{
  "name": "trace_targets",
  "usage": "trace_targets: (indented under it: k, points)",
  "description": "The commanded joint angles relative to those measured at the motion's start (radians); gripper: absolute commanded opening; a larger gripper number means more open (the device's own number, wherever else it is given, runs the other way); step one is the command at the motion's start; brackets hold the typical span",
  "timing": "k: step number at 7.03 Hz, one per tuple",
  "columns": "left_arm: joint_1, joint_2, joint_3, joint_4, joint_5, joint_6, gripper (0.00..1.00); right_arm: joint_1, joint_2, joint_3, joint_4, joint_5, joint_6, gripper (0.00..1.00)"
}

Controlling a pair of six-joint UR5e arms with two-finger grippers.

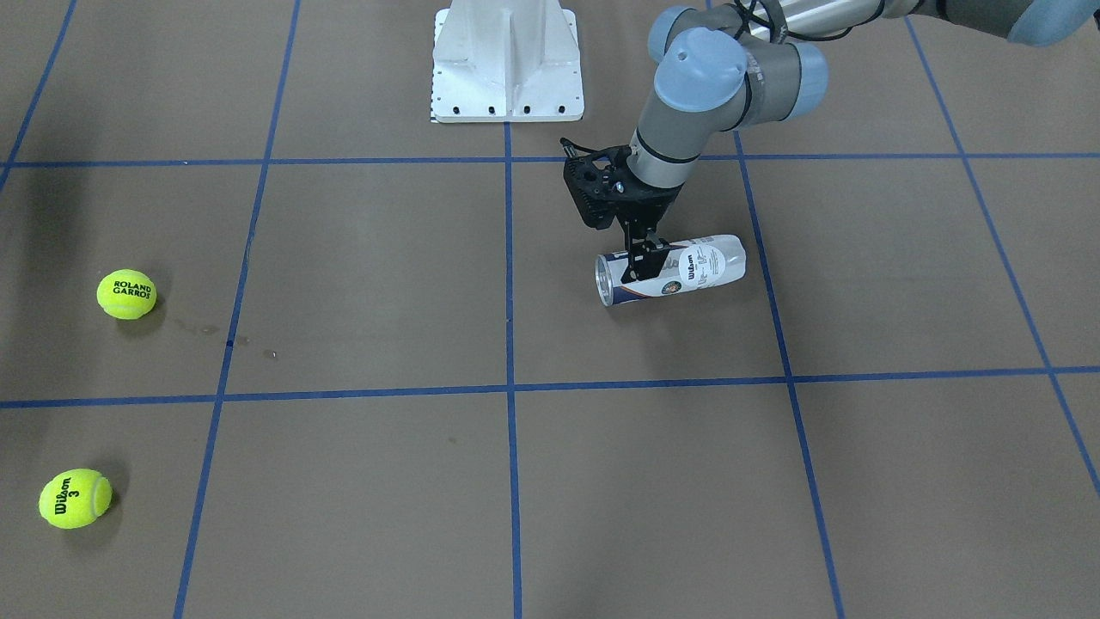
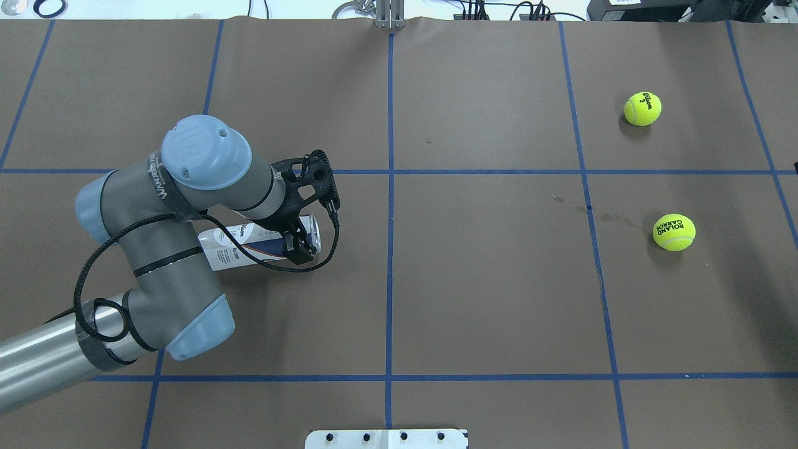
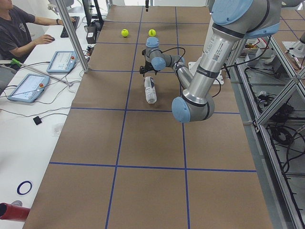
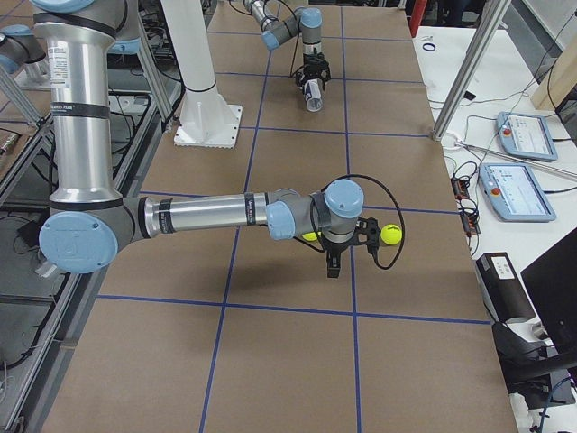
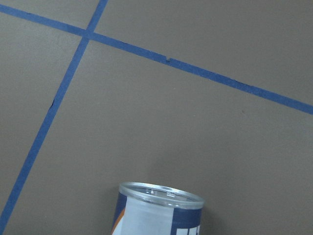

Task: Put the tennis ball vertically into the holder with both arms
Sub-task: 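Lower the left gripper over the can and close it around the can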

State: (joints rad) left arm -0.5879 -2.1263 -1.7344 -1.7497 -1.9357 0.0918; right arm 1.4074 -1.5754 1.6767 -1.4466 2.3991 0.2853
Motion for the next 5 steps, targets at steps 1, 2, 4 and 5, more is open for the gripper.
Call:
trace_targets:
  k: [1,2,4,5]
  points:
    - [0.0,-0.015,0.036,0.007,0.001,0.046,0.99,-0.005,0.0,-0.002,0.0,0.0,0.002,1.0]
    - [0.003,-0.015,0.044,0.007,0.001,0.054,0.99,-0.005,0.0,-0.002,0.0,0.0,0.002,1.0]
    - [0.014,-0.017,0.064,0.007,0.004,0.075,0.99,-0.007,0.0,-0.002,0.0,0.0,0.002,1.0]
    - [0.014,-0.021,0.067,0.007,0.003,0.081,0.99,-0.007,0.0,-0.003,0.0,0.0,0.002,1.0]
